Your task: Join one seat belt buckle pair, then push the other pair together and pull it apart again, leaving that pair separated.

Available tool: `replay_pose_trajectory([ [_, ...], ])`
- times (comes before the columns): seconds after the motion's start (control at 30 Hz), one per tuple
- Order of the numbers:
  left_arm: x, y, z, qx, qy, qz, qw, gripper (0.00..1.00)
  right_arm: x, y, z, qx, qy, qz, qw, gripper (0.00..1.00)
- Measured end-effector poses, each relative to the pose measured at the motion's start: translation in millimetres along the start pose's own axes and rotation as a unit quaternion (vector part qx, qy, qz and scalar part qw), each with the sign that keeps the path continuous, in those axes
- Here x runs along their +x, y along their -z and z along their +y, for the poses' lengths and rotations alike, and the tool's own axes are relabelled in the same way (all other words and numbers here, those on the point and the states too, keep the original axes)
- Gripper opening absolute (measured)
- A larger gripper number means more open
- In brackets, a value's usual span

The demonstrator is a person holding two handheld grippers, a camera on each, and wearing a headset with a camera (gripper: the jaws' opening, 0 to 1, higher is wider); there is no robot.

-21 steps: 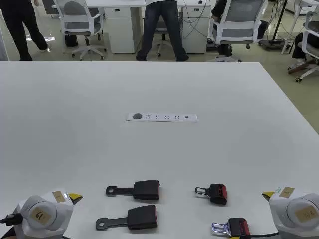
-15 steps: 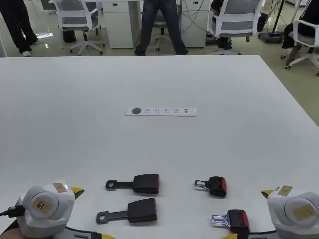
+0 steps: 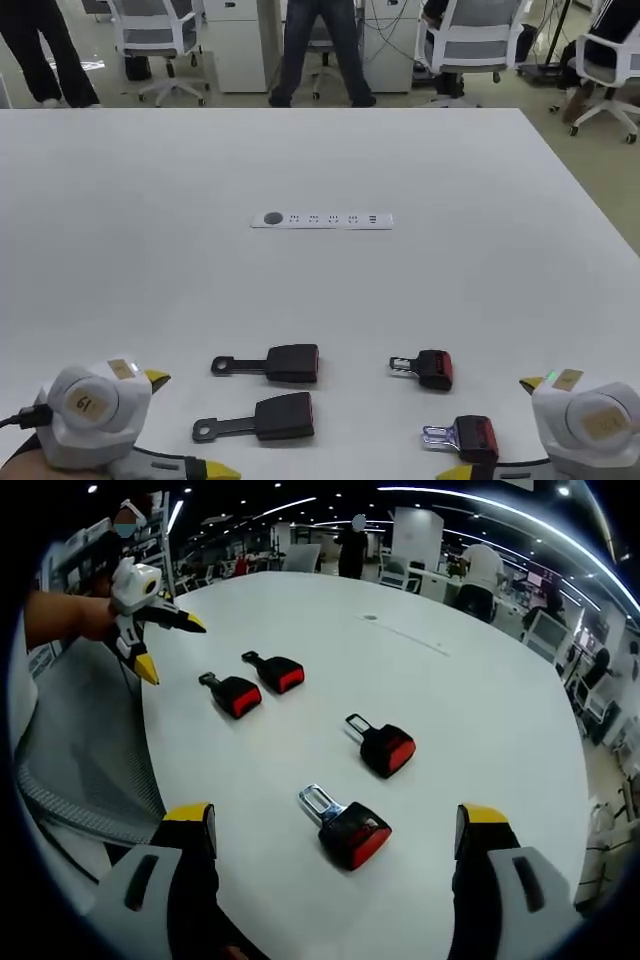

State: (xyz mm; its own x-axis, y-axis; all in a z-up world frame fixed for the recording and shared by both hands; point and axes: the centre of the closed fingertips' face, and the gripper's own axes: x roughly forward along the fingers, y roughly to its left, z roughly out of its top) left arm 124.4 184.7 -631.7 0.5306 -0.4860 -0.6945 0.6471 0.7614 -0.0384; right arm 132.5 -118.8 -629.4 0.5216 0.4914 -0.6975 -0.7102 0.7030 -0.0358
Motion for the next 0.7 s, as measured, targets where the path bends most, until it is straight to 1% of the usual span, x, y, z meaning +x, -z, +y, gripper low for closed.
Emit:
replay_pose_trajectory([
  [0.07, -0.3, 1.4, 1.3, -0.003, -0.001, -0.001, 1.0, 1.0, -0.3, -0.1, -0.2, -0.006, 0.0, 0.001, 1.0, 0.99],
  [0.17, 0.7, -0.9, -1.7, -0.004, 0.0, -0.003, 1.0, 1.0, -0.9, 0.1, 0.6, -0.019, -0.001, 0.004, 0.9998, 0.99],
  [0.27, 2.0, -3.4, -3.7, -0.003, 0.003, -0.005, 1.0, 1.0, -1.6, -0.2, 1.9, -0.014, -0.002, 0.002, 0.9999, 0.99],
  [0.33, 3.8, -4.5, -5.6, 0.0, 0.008, -0.007, 0.9999, 1.0, -2.0, 0.3, 0.2, -0.01, -0.002, 0.001, 0.9999, 0.98],
  [0.37, 4.7, -6.0, -8.5, 0.003, 0.011, -0.005, 0.9999, 1.0, -2.4, 2.2, 0.1, -0.015, -0.004, 0.007, 0.9999, 0.96],
  [0.43, 4.9, -8.2, -11.6, 0.009, 0.014, -0.002, 0.9999, 1.0, -3.0, 3.0, -1.3, -0.024, -0.001, 0.01, 0.9997, 0.96],
  [0.5, 3.9, -9.5, -11.0, 0.009, 0.014, -0.005, 0.9998, 1.0, -4.2, 0.5, 0.3, -0.023, -0.005, 0.005, 0.9997, 0.95],
  [0.6, 4.8, -13.0, -9.9, 0.008, 0.016, -0.007, 0.9998, 0.99, -6.3, -0.5, -1.1, -0.029, -0.001, 0.004, 0.9996, 0.94],
  [0.63, 4.5, -12.7, -7.9, 0.007, 0.016, -0.007, 0.9998, 0.99, -6.8, -1.0, -1.4, -0.03, -0.001, 0.003, 0.9995, 0.93],
  [0.7, 4.1, -13.6, -7.3, 0.006, 0.016, -0.006, 0.9998, 0.99, -6.8, -2.1, -2.9, -0.029, 0.0, 0.001, 0.9996, 0.93],
])
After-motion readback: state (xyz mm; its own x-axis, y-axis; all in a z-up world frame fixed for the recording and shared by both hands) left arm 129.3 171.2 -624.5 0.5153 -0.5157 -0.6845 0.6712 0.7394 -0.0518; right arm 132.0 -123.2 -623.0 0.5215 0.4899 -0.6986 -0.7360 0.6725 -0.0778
